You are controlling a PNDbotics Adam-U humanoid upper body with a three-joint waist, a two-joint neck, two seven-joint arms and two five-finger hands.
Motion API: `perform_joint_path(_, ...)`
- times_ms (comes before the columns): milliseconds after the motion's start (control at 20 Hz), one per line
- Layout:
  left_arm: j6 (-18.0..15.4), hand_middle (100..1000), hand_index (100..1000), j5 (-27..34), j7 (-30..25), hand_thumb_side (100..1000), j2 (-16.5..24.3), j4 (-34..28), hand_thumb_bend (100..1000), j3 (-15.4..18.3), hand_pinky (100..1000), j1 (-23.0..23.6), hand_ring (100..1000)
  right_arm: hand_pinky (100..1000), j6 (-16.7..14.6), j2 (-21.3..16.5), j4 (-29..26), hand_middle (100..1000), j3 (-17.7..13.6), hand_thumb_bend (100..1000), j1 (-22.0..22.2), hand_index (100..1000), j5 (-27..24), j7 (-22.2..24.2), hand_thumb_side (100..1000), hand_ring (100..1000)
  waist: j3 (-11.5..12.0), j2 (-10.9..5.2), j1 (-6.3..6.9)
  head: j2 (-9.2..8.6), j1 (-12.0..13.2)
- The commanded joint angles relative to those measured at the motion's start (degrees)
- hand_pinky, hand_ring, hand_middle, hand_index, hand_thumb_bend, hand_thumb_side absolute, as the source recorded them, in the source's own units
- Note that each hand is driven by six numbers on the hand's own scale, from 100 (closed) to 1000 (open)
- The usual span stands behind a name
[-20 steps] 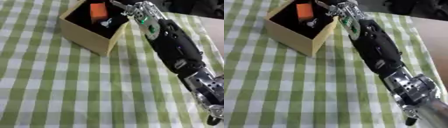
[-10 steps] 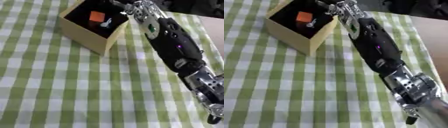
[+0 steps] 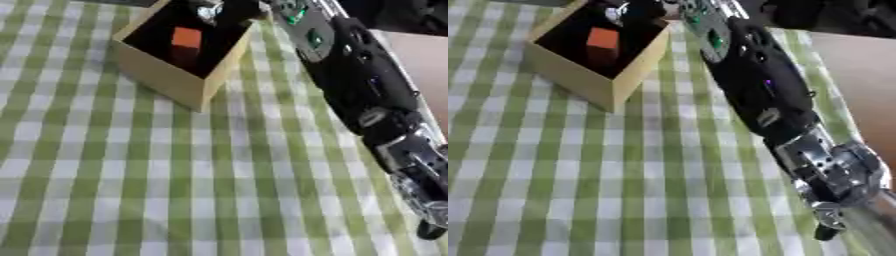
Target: Pick up objects on the table and place them in the box.
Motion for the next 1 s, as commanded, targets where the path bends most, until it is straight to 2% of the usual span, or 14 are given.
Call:
perform_joint_path(50, 0.09, 624, 727, 0.01, 0.24, 743, 0.91, -1.08, 500, 0.52, 728, 0.08, 607, 820, 1.8, -2.69, -4.76, 661, -0.45, 274, -0.81, 833, -3.87, -1.05, 617, 833, -0.3, -1.88, 0.81, 0.78, 0.31)
perform_joint_path(350, 0.26, 625, 728, -0.07, 0.28, 742, 1.01, -1.08, 500, 0.63, 729, 0.62, 607, 815, 3.67, -5.84, -11.83, 655, 1.05, 236, 0.84, 825, -8.4, -0.21, 606, 827, -2.27, -2.92, 2.12, 2.17, 1.66)
perform_joint_path(550, 0.3, 625, 728, -0.12, 0.32, 741, 1.04, -1.08, 501, 0.69, 729, 0.87, 608, 815, 5.14, -7.85, -16.18, 650, 1.77, 215, 2.79, 816, -11.2, 0.69, 629, 824, -3.03, -3.31, 2.46, 2.67, 2.46)
perform_joint_path(650, 0.27, 625, 729, -0.21, 0.53, 740, 1.1, -1.08, 501, 0.86, 729, 1.09, 609, 816, 4.96, -11.56, -23.35, 651, 2.62, 203, 8.01, 816, -13.62, 0.17, 621, 824, -4.0, -3.81, 3.01, 3.35, 3.7)
perform_joint_path(750, 0.19, 626, 729, -0.26, 0.67, 739, 1.08, -1.08, 502, 0.89, 730, 1.11, 609, 816, 6.3, -14.37, -31.18, 654, 2.32, 199, 13.09, 818, -16.18, -0.76, 618, 825, -4.48, -4.03, 3.45, 3.71, 4.4)
perform_joint_path(900, 0.12, 626, 729, -0.31, 0.89, 738, 0.98, -1.08, 502, 0.99, 730, 1.12, 609, 816, 8.7, -16.89, -41.9, 654, 0.46, 172, 20.08, 818, -19.28, -2.65, 633, 826, -5.17, -4.15, 4.2, 4.13, 5.54)
perform_joint_path(1000, 0.07, 626, 729, -0.34, 1.07, 737, 0.91, -1.08, 502, 1.09, 730, 1.13, 610, 817, 9.5, -17.75, -46.25, 657, -0.95, 154, 23.77, 819, -20.81, -4.21, 655, 828, -5.6, -4.21, 4.58, 4.34, 6.36)
